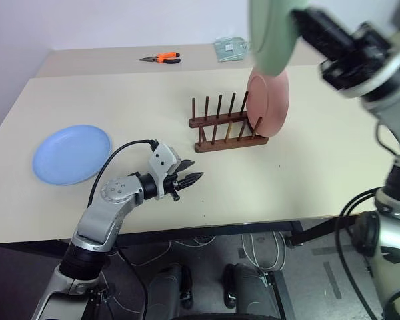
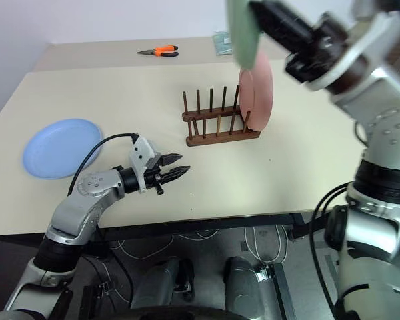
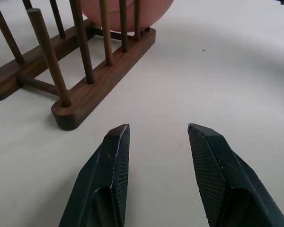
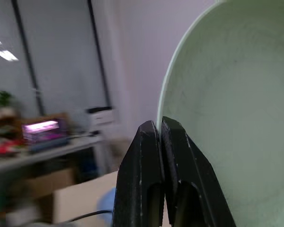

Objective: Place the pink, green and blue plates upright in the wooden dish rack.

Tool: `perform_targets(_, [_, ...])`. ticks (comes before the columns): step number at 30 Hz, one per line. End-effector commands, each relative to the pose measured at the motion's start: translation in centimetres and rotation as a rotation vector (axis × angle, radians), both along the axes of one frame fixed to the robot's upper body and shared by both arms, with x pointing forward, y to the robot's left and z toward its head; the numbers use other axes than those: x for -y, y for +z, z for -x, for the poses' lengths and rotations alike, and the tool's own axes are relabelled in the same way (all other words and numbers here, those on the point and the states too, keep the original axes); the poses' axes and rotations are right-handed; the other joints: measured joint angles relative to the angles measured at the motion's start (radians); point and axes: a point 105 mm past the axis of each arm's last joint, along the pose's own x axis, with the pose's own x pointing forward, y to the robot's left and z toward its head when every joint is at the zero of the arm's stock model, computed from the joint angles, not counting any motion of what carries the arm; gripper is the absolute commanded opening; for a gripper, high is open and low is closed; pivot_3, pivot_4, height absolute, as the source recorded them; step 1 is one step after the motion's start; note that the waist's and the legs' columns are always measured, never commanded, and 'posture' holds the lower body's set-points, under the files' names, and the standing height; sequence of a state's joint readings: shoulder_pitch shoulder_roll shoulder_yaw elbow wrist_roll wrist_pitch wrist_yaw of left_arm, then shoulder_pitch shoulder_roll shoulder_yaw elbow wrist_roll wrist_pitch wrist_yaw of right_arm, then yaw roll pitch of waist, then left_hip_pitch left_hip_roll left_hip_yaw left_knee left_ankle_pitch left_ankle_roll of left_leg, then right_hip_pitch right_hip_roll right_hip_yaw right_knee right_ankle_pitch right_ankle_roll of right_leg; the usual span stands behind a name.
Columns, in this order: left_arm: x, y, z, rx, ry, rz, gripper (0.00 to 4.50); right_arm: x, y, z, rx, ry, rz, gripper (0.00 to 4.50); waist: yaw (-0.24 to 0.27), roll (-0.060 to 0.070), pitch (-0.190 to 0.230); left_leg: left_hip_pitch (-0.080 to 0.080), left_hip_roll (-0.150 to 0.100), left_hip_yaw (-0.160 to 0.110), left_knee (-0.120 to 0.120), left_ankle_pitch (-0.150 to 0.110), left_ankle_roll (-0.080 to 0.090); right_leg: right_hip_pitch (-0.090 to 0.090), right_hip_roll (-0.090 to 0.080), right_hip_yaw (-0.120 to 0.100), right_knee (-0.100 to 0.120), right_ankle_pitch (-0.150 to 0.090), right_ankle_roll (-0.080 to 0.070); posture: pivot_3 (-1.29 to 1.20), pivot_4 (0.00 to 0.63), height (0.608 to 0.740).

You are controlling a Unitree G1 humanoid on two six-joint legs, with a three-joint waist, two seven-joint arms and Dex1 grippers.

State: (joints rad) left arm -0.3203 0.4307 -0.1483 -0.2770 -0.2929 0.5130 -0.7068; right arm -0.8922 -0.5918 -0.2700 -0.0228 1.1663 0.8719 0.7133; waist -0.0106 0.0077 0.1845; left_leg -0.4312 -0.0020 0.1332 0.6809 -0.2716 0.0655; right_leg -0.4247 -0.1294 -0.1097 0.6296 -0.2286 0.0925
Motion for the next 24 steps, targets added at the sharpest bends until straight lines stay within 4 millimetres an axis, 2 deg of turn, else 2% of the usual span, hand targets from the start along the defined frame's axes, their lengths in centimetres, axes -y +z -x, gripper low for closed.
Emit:
perform_targets(1, [0.4, 1.1, 0.4, 0.051, -0.013, 0.018, 2.00, 0.0, -0.7, -1.7, -0.076, -0.025, 0.000, 0.01, 0.001, 0.000, 0.000, -0.001, -0.001, 0.000, 0.000, 0.000, 0.000, -0.001, -0.001, 0.000, 0.000, 0.000, 0.000, 0.00, 0.150, 0.740])
perform_targets(8, [0.0, 1.1, 0.6, 0.052, 0.005, 0.019, 2.00, 0.4, -3.4, -5.5, -0.249, -0.071, 0.005, 0.01, -0.003, 0.000, 0.000, -0.004, -0.003, 0.001, 0.001, -0.001, 0.002, -0.002, -0.002, -0.003, 0.000, 0.000, 0.001, 0.00, 0.150, 0.740])
perform_targets(16, [-0.2, 1.0, 0.8, 0.050, 0.012, 0.018, 2.00, 1.0, -4.9, -7.3, -0.316, -0.106, 0.027, 0.01, -0.002, 0.000, 0.000, -0.004, -0.002, 0.001, 0.002, -0.001, 0.002, -0.002, 0.000, -0.004, 0.000, 0.000, 0.001, 0.00, 0.150, 0.740])
perform_targets(19, [-0.1, 1.2, 0.6, 0.038, 0.010, 0.035, 2.00, 0.9, -4.9, -7.7, -0.285, -0.138, 0.060, 0.89, -0.002, 0.000, 0.000, -0.004, -0.002, 0.001, 0.002, -0.001, 0.002, -0.002, 0.001, -0.004, 0.000, 0.000, 0.001, 0.00, 0.150, 0.740])
perform_targets(22, [-0.3, 1.5, 0.3, 0.023, 0.032, 0.066, 2.78, 0.9, -4.2, -8.0, -0.150, -0.239, 0.137, 2.28, -0.003, 0.000, 0.000, -0.004, -0.002, 0.001, 0.002, -0.001, 0.002, -0.002, 0.001, -0.003, 0.000, 0.000, 0.001, 0.00, 0.150, 0.740])
perform_targets(24, [-0.5, 1.9, 0.1, 0.028, 0.048, 0.086, 3.72, 1.0, -3.7, -7.9, -0.028, -0.308, 0.210, 2.32, -0.003, 0.000, 0.000, -0.004, -0.002, 0.001, 0.002, -0.001, 0.002, -0.002, 0.002, -0.003, 0.000, 0.000, 0.002, 0.00, 0.150, 0.740])
